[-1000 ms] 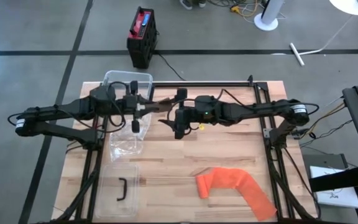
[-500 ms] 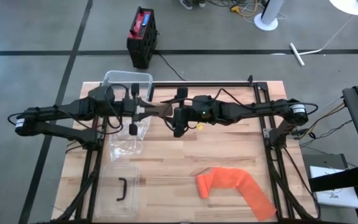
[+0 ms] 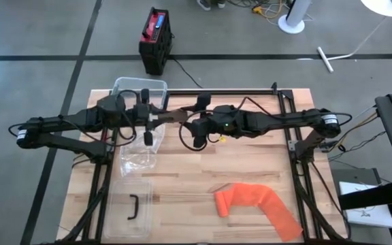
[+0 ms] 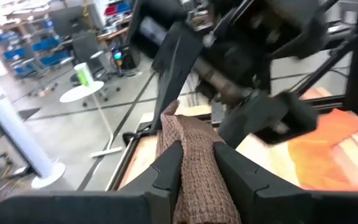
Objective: Roll bandage
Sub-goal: Roll the brown bandage
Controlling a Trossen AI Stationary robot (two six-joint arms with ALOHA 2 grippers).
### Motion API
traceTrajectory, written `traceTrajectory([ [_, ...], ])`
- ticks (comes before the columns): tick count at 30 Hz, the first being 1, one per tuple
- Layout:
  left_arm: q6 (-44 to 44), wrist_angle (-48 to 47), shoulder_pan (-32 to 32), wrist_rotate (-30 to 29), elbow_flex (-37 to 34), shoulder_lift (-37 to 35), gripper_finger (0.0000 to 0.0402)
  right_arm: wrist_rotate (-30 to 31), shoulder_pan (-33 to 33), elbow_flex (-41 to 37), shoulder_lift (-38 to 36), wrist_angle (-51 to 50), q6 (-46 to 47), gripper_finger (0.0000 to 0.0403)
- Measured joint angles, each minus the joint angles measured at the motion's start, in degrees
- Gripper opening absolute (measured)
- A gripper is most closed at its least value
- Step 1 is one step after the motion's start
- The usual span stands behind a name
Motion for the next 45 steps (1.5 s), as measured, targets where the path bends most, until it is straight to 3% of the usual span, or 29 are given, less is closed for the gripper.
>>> traceTrajectory([
  [10, -7.8, -2.17, 0.04, -0.62, -0.02, 0.64, 0.0064, -0.09, 1.17, 3.66, -0.11, -7.36, 2.48, 0.0326],
  [15, -8.88, -1.95, 0.06, -0.61, -0.07, 1.63, 0.0071, -2.69, 1.14, 3.67, 0.75, -7.69, 2.94, 0.0338],
  [35, -12.54, -2.68, -0.07, -0.3, 4.85, 8.48, 0.0073, -3.44, -1.57, 3.63, 3.3, -12.23, 6.42, 0.0247],
  [41, -12.96, -1.48, -0.09, -0.24, 4.87, 9.65, 0.0068, -3.15, -1.61, 3.63, 3.32, -12.43, 7.14, 0.0199],
  [45, -12.61, -1.6, -0.09, -0.58, 5.13, 10.78, 0.0087, -3.02, -1.64, 3.5, 3.37, -12.87, 7.46, 0.0156],
])
